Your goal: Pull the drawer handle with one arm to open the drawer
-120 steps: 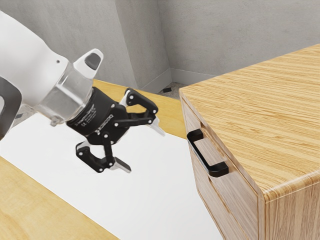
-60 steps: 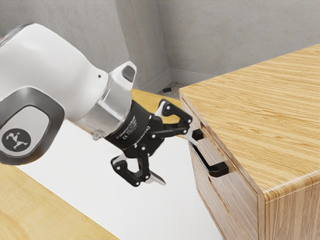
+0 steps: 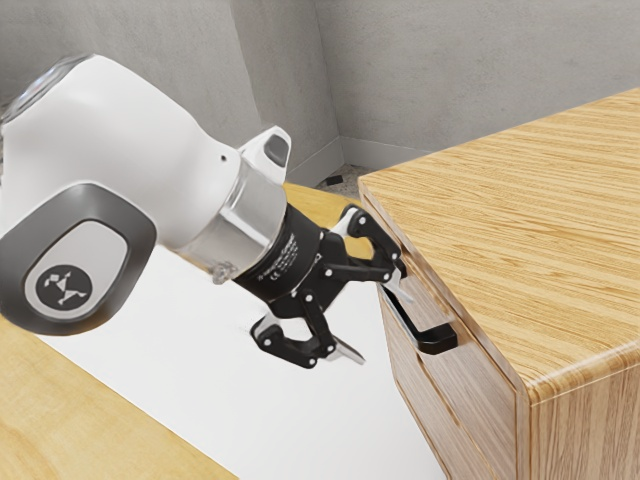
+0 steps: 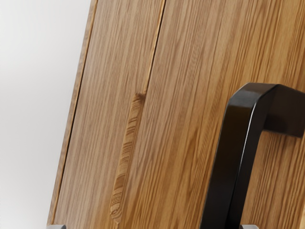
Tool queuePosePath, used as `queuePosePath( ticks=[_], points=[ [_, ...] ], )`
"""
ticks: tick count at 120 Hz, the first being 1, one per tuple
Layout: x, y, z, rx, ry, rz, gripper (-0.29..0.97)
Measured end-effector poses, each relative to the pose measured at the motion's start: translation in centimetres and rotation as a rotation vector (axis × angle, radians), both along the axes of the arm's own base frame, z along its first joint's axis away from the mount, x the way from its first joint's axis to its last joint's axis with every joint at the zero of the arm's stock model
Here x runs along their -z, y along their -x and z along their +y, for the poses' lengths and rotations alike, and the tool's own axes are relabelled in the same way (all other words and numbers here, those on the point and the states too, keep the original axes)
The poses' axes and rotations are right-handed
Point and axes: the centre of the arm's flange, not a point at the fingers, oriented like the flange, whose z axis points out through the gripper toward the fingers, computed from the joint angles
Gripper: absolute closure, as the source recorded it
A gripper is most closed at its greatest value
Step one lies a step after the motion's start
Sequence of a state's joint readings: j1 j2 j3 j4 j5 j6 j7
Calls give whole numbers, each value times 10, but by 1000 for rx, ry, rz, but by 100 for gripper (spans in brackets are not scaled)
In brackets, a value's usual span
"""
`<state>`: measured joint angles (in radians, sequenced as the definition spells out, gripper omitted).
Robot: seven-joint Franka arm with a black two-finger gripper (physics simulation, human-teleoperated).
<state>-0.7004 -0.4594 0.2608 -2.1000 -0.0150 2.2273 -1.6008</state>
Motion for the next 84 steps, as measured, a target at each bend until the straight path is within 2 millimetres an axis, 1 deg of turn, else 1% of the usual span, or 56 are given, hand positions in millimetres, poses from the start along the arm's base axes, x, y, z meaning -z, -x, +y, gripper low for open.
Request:
queuePosePath(
  ticks=[18, 54, 66, 84],
  points=[
    [4, -6, -6, 0, -10, 6, 27],
    [13, -8, -3, -3, -16, 20, 30],
    [17, -4, 4, -8, -15, 25, 30],
    [14, 7, 14, -6, -5, 17, 30]
  ],
)
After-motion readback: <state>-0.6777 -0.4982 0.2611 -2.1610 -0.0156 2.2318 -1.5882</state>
